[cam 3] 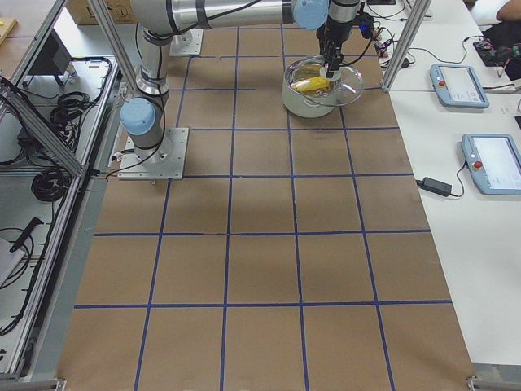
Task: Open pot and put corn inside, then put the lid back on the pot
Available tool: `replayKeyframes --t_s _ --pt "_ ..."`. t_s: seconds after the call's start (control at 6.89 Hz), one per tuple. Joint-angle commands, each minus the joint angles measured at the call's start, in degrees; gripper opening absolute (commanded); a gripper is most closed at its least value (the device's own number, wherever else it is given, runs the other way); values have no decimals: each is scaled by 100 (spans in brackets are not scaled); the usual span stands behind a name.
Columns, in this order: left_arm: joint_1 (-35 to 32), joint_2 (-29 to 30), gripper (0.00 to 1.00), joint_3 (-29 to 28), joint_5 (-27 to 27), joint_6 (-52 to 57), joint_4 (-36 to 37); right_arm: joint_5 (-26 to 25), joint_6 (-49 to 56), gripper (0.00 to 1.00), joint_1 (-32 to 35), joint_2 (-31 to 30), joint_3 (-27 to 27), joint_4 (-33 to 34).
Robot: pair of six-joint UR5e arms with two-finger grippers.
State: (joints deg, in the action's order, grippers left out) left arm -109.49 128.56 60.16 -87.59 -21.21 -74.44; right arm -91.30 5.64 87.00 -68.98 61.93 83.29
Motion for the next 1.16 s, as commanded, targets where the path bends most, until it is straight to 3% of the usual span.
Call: replayKeyframes --t_s 0.0,0.29,0.58,0.73,1.02 --pt "478 -444 100 118 -30 386 -621 -10 -473 22 439 129 21 161" --pt "1137 -1241 100 870 -143 1791 -1149 -81 -791 22 808 349 30 538" --pt "1647 -3039 100 2493 -346 2550 -1432 -81 -1169 22 1177 638 39 845" --pt "1981 -3622 100 3092 -294 2569 -1451 -63 -1188 21 1301 744 48 917" --pt "2037 -3655 100 2898 -311 2482 -1442 -37 -1197 20 1503 912 65 917"
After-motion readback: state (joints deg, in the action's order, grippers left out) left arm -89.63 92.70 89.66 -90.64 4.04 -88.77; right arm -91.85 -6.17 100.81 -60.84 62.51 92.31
